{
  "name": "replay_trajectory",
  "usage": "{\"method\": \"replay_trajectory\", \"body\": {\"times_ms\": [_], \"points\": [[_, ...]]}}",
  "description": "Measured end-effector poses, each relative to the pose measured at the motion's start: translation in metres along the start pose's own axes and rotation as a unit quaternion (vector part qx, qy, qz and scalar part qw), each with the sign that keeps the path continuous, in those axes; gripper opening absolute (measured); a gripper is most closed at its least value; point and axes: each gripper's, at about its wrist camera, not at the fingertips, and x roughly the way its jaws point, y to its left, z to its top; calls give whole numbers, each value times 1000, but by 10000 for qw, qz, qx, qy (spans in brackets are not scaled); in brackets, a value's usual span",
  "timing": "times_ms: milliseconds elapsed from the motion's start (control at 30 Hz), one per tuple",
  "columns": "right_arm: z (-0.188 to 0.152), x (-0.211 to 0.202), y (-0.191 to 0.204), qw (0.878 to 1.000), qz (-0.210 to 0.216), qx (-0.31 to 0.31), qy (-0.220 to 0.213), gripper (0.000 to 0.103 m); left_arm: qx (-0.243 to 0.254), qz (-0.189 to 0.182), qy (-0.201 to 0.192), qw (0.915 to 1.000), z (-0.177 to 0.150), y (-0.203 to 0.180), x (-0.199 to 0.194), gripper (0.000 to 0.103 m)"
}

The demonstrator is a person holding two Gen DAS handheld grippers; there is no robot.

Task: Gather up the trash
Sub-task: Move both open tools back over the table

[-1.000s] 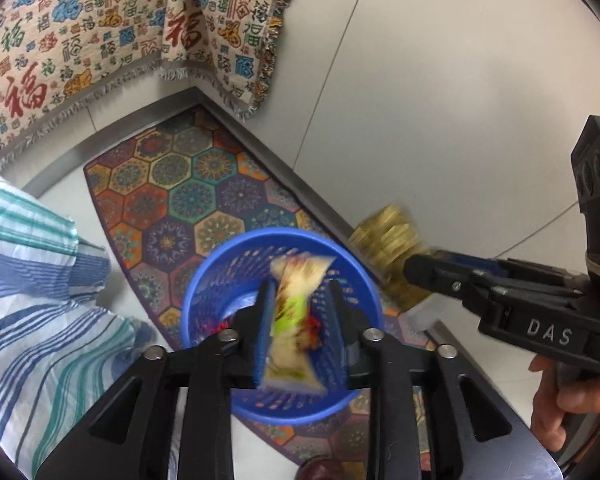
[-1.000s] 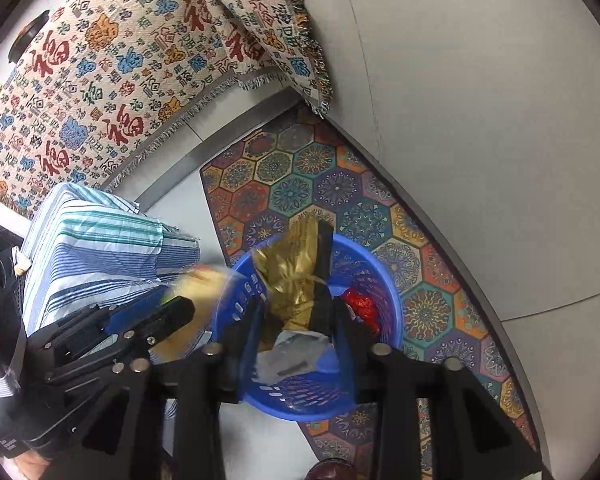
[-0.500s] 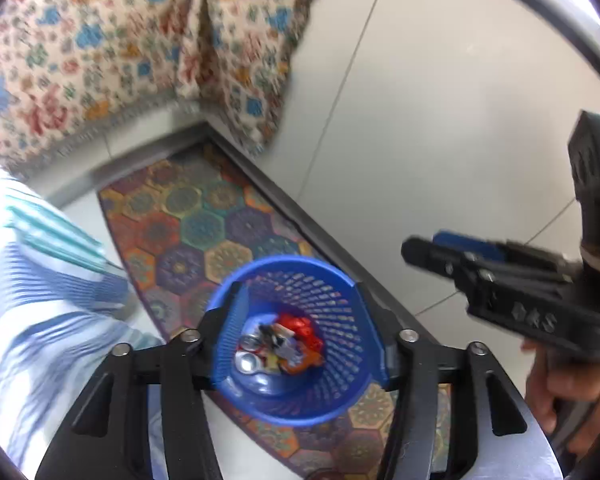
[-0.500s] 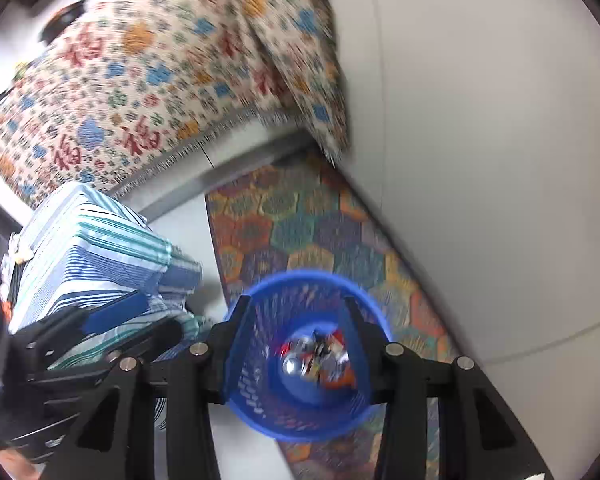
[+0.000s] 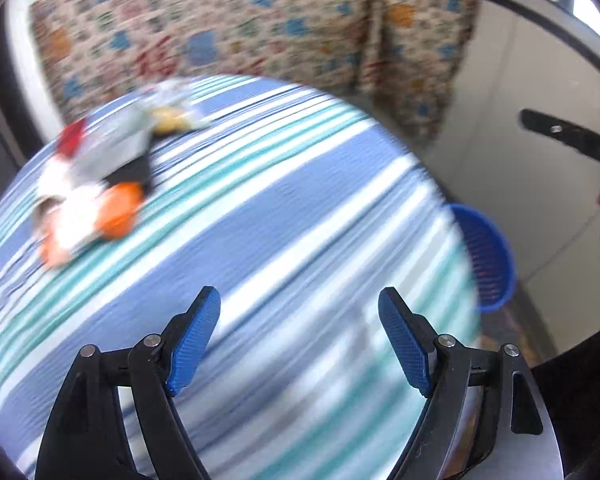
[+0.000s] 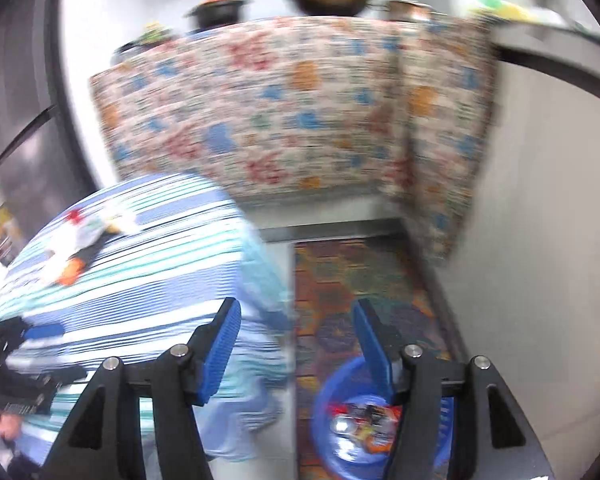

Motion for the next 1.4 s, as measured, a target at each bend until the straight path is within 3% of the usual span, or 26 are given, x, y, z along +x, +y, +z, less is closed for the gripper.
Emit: {"method": "replay_trajectory", "body": {"times_ms": [133, 300, 367, 433, 467, 533, 633, 767, 867, 1033, 1267, 1400], "points": [[1, 27, 82, 9950, 616, -714, 324, 60, -172, 514, 162, 9984, -18, 68, 0, 82], [-2, 62, 167, 9824, 1167, -1234, 772, 60, -471, 597, 94, 9971, -26, 131, -1, 86], [-5, 76, 190, 9794, 1224, -1299, 939, 60, -507, 608, 82, 9968, -27, 150, 2, 90], [-12, 87, 207, 9779, 1213, -1310, 1087, 60, -434, 697, 95, 9966, -25, 161, 6, 103], [-12, 95, 214, 9768, 1213, -1298, 1194, 60, -404, 661, 74, 9970, -24, 167, 9, 103], [-15, 110, 222, 9756, 1187, -1289, 1326, 60, -485, 392, 127, 9980, -22, 178, 14, 103], [-13, 120, 231, 9770, 973, -1418, 1263, 65, -432, 368, 1, 9984, -18, 185, 17, 103], [-9, 127, 232, 9786, 862, -1392, 1250, 81, -470, 405, 0, 9981, -17, 186, 17, 103], [-9, 131, 230, 9780, 871, -1415, 1262, 87, -432, 398, 9, 9983, -17, 185, 16, 103], [-11, 131, 228, 9787, 969, -1466, 1061, 88, 164, -13, 143, 9998, -10, 187, 17, 102], [-8, 132, 227, 9788, 950, -1472, 1060, 88, 386, -436, -707, 9958, 30, 177, 5, 102], [-8, 132, 227, 9788, 952, -1472, 1060, 88, 618, -655, -675, 9936, 40, 160, 20, 102]]}}
